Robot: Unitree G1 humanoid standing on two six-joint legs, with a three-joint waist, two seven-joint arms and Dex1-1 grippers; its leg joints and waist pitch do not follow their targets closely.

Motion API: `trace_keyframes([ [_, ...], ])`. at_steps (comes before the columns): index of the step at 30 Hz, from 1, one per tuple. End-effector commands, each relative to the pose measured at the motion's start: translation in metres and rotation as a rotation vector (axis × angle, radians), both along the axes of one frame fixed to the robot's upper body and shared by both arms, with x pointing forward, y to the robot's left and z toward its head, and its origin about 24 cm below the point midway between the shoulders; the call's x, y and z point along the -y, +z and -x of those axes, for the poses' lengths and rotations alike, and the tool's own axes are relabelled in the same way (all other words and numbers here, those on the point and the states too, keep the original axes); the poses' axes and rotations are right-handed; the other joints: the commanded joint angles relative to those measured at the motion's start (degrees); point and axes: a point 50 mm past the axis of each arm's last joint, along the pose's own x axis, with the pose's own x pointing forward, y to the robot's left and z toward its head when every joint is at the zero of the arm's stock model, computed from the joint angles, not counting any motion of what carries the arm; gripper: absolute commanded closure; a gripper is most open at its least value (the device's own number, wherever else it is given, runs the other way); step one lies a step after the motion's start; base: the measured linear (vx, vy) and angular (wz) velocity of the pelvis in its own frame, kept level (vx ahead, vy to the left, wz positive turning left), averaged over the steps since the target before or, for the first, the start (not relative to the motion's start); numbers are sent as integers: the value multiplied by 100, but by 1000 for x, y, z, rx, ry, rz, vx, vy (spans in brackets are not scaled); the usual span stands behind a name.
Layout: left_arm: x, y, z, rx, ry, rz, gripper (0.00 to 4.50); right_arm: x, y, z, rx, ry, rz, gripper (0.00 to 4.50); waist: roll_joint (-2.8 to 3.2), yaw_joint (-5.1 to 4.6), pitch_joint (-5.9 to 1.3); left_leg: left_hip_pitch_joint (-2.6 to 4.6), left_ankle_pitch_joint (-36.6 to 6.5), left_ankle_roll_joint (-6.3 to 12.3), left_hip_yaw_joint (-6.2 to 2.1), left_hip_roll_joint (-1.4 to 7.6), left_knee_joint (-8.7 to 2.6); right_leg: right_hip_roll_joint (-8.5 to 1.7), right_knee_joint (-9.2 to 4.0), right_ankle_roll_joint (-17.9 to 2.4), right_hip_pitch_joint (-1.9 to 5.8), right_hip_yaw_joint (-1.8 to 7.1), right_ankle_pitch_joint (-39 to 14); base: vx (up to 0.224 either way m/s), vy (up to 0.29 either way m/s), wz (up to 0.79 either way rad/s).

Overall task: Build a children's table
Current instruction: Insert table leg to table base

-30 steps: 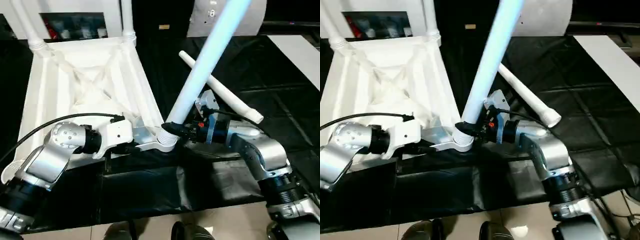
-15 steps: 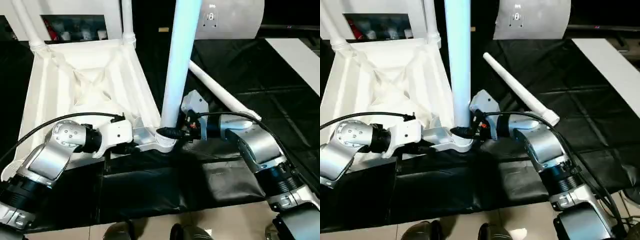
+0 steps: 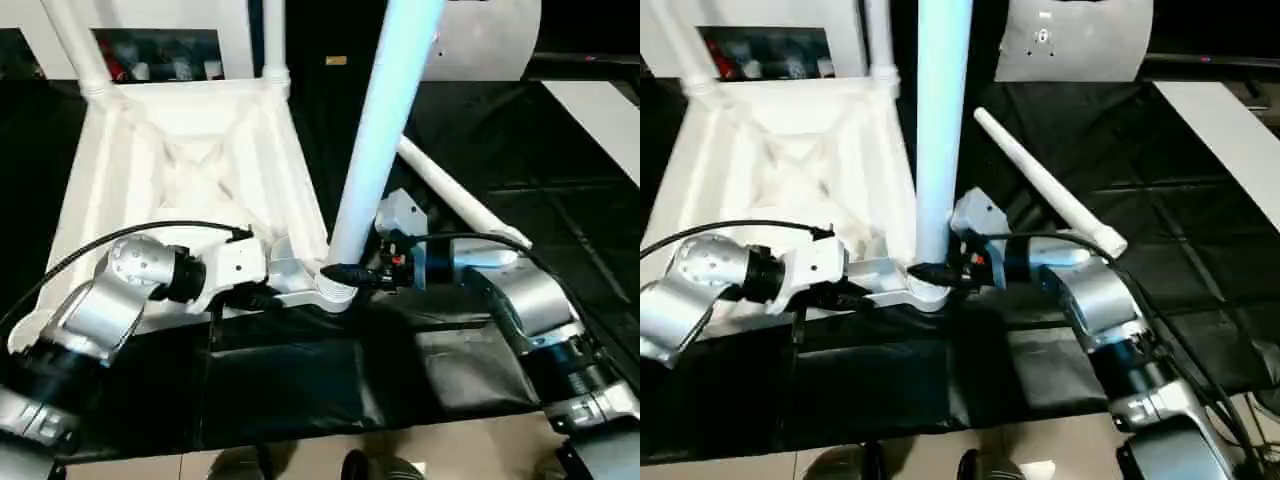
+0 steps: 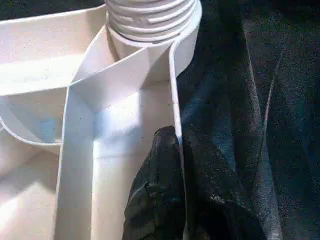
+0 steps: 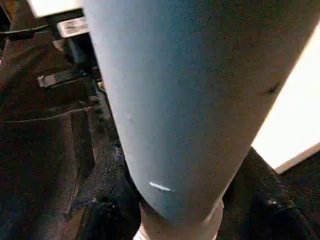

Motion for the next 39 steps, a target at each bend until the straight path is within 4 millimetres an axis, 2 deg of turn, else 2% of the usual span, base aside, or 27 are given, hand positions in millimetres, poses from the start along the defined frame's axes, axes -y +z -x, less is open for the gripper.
trace_keyframes([
  [1, 13, 12, -6, 65, -61, 16, 450, -8, -66, 32, -270, 80, 150, 259, 107, -44, -152, 175, -1788, -82, -359, 665, -481, -717, -525, -1215, 47, 499, -1831, 0, 0, 0],
  [2, 13, 12, -6, 65, -61, 16, 450, -8, -66, 32, -270, 80, 150, 259, 94, -39, -148, 164, -1810, -97, -378, 674, -485, -743, -516, -1215, 62, 501, -1929, 0, 0, 0],
  [3, 9, 12, -7, 65, -50, 4, 450, -9, -68, 32, -255, 69, 157, 259, 120, -33, -125, 156, -1821, -97, -385, 675, -488, -756, -529, -1191, 50, 507, -2032, 0, 0, 0],
  [6, 3, 12, -7, 63, -31, -7, 450, -10, -69, 31, -235, 49, 162, 259, 118, -35, -102, 154, -1836, -94, -391, 681, -507, -766, -558, -1123, 37, 517, -2218, 0, 0, 0],
  [10, -13, 8, -2, 56, 47, -15, 450, -12, -70, 24, -198, -44, 156, 259, 114, -85, -66, 145, -2017, -151, -423, 690, -532, -783, -570, -1079, 24, 520, -2584, 0, 0, 0],
  [11, -19, 7, 2, 53, 92, -9, 450, -13, -71, 23, -193, -86, 155, 259, 90, -118, -34, 131, -2160, -188, -447, 682, -548, -801, -603, -1012, 9, 523, -2998, 0, 0, 0],
  [13, -23, 7, 6, 52, 131, -1, 450, -14, -72, 22, -186, -110, 148, 259, 82, -154, -1, 120, -2298, -184, -477, 676, -559, -815, -645, -880, -10, 528, -3453, 0, 0, 0],
  [14, -26, 7, 9, 52, 160, 7, 450, -14, -72, 21, -185, -131, 143, 259, 100, -156, 0, 121, -2341, -207, -493, 682, -558, -828, -638, -856, -16, 531, -3554, 0, 0, 0],
  [15, -31, 6, 15, 51, 210, 20, 450, -14, -72, 20, -181, -167, 130, 259, 103, -178, 26, 150, -2487, -196, -499, 665, -563, -803, -693, -720, -58, 527, -3864, 0, 0, 0],
  [16, -32, 6, 17, 50, 221, 23, 450, -15, -72, 19, -180, -176, 127, 259, 79, -195, 18, 148, -2509, -242, -506, 678, -558, -825, -674, -727, -61, 539, -3868, 0, 0, 0],
  [17, -36, 5, 27, 44, 278, 37, 450, -15, -72, 18, -171, -215, 114, 259, 80, -245, 48, 85, -2579, -231, -550, 664, -578, -828, -677, -667, -43, 519, -4052, 0, 0, 0],
  [18, -36, 5, 27, 44, 278, 37, 450, -15, -72, 18, -171, -215, 114, 259, 87, -283, 39, 43, -2574, -250, -572, 672, -604, -818, -658, -627, -23, 507, -4004, 3, 17, -18],
  [19, -37, 4, 30, 42, 292, 40, 450, -15, -72, 18, -169, -224, 111, 259, 99, -292, 39, 70, -2607, -239, -566, 666, -624, -781, -685, -597, -41, 495, -3902, 0, 0, 0],
  [21, -39, 3, 44, 36, 364, 53, 450, -16, -72, 17, -158, -269, 95, 259, 113, -327, 34, 41, -2476, -274, -563, 688, -652, -780, -626, -737, -8, 500, -3423, 2, 17, -10],
  [22, -40, 3, 48, 36, 387, 54, 450, -17, -72, 16, -156, -281, 90, 259, 105, -381, 43, -40, -2342, -240, -577, 691, -685, -762, -589, -827, 41, 484, -3055, 20, 45, -23],
  [23, -38, 3, 55, 31, 414, 61, 450, -17, -72, 15, -156, -303, 84, 259, 114, -416, 13, 14, -2166, -193, -525, 688, -656, -747, -593, -957, 2, 508, -2656, 0, 0, 0],
  [24, -34, 3, 62, 25, 434, 70, 450, -17, -71, 14, -157, -321, 77, 259, 115, -417, -6, 35, -2027, -151, -492, 678, -627, -743, -594, -1002, 2, 523, -2428, 0, 0, 0],
  [25, -29, 4, 67, 19, 442, 83, 450, -17, -71, 12, -158, -334, 73, 259, 104, -443, -15, 26, -1876, -126, -470, 686, -625, -742, -561, -1098, 24, 533, -2124, 0, 0, 0],
  [26, -19, 5, 73, 10, 451, 112, 450, -18, -71, 10, -157, -351, 70, 259, 106, -456, 11, 19, -1753, -49, -446, 681, -625, -727, -567, -1175, 27, 521, -1910, 0, 0, 0],
  [27, -13, 6, 75, 7, 453, 127, 450, -19, -71, 9, -157, -358, 68, 259, 109, -465, 27, 26, -1759, -31, -443, 684, -621, -729, -574, -1198, 20, 524, -1908, 0, 0, 0],
  [28, -5, 6, 77, 2, 446, 146, 450, -20, -71, 8, -157, -364, 67, 259, 46, -476, 25, 39, -1771, -6, -425, 667, -604, -718, -598, -1199, 19, 516, -2027, 0, 0, 0],
  [29, 10, 7, 76, 4, 448, 180, 450, -23, -72, 6, -155, -369, 66, 259, 44, -451, 44, 65, -1882, -32, -427, 668, -584, -742, -638, -1122, -6, 527, -2451, 0, 0, 0],
  [30, 10, 7, 76, 4, 448, 180, 450, -23, -72, 6, -155, -369, 66, 259, 63, -434, 58, 80, -1927, -46, -432, 667, -584, -740, -650, -1084, -22, 531, -2580, 0, 0, 0],
  [31, 16, 7, 73, 11, 453, 191, 450, -24, -72, 6, -153, -369, 65, 259, 29, -425, 54, 79, -1940, -45, -426, 663, -587, -725, -666, -1007, -21, 526, -2689, 0, 0, 0],
  [32, 20, 7, 71, 20, 462, 196, 450, -25, -72, 6, -151, -370, 65, 259, 49, -397, 58, 91, -1965, -61, -431, 662, -585, -725, -672, -975, -35, 523, -2736, 0, 0, 0],
  [35, 26, 10, 60, 67, 502, 192, 450, -28, -72, 5, -150, -373, 60, 259, 28, -346, 27, 123, -2080, -130, -440, 661, -585, -721, -684, -830, -48, 516, -2887, 0, 0, 0],
  [39, 20, 9, 52, 102, 553, 151, 450, -29, -72, 5, -151, -371, 55, 259, 23, -332, 30, 116, -2116, -137, -440, 642, -583, -722, -704, -754, -59, 514, -2959, 0, 0, 0],
])
